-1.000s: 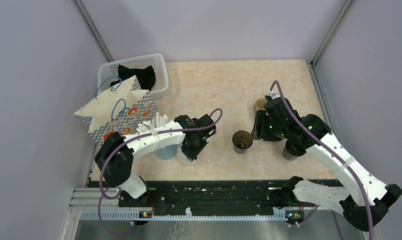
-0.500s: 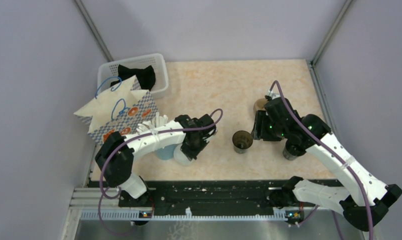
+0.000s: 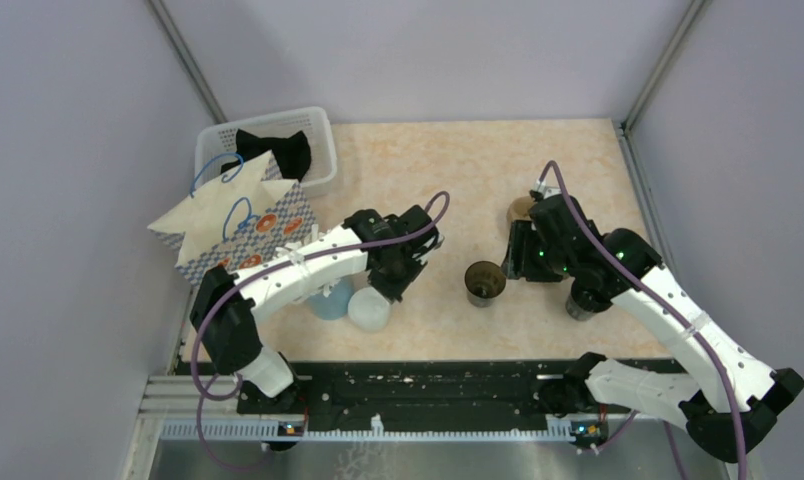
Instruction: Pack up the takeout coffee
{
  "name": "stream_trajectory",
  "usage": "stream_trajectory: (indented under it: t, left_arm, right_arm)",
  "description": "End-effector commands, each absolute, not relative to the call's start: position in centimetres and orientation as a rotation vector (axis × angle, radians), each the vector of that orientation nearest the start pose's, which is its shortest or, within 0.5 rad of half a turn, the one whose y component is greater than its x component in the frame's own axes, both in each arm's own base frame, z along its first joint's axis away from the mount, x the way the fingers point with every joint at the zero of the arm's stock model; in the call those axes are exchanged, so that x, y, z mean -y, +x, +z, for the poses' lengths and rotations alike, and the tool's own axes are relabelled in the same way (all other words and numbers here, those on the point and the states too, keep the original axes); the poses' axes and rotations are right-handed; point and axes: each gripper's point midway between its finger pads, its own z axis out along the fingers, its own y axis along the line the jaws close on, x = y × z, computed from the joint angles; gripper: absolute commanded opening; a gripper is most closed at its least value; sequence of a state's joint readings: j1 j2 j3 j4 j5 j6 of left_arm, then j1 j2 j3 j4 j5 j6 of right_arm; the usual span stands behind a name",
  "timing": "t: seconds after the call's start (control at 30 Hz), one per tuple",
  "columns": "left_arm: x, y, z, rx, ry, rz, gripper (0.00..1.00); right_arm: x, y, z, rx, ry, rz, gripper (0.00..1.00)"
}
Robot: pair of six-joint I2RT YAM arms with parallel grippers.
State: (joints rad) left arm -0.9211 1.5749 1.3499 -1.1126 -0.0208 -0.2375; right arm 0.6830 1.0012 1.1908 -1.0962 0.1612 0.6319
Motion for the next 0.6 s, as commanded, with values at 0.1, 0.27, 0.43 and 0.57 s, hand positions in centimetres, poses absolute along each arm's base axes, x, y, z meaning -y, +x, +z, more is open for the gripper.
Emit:
stream_trajectory:
  t: [0.1,0.27,0.43,0.57]
  left_arm:
    - [23.3,16.5,12.3,-2.8,0.999,-0.151,0.26]
    - [23.3,15.9,10.1,-2.864,0.995,-0.164,0.38]
    - [22.8,15.8,8.4,-2.893,0.997,-0.15,0.44]
    - [22.7,15.9,7.6,-2.897,0.995,-0.141,0.4]
  right_arm:
    - [-15.2,19.0,23.0,-2.453,0.0,0.418,0.52]
    - [-15.0,18.9,23.0,-2.455,0.001,0.41,0.52]
    - [-14.8,18.6,22.9,-2.457,0.004,0.407,0.52]
    - [-14.8,18.6,22.8,-2.461,-0.004,0.404,0.52]
